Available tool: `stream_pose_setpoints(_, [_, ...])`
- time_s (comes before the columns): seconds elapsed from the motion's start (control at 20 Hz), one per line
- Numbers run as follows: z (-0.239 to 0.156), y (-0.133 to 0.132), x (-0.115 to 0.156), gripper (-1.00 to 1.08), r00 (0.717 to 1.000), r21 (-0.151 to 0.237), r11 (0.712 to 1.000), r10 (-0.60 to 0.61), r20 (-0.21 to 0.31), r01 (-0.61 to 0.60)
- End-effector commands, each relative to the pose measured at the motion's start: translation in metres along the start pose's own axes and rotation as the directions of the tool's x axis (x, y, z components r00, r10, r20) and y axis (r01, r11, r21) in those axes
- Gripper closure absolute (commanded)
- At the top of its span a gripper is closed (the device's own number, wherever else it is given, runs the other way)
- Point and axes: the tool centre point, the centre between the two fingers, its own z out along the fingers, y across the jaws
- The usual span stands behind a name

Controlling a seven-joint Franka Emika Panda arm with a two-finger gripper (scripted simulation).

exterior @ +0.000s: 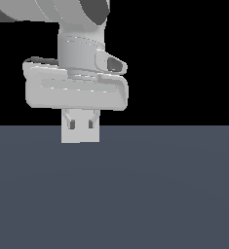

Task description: Plug the charger into the wall socket.

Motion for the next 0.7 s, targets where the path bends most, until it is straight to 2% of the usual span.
stream_pose_setpoints(0.0, [0.002,0.000,0.006,1.08,1.000,0.000,1.000,0.000,0.000,0.000])
stream_pose_setpoints(0.35, [0.010,0.000,0.031,1.08,1.000,-0.001,1.000,0.000,0.000,0.000])
stream_pose_setpoints(0.65, [0.013,0.000,0.041,1.08,1.000,0.000,1.000,0.000,0.000,0.000])
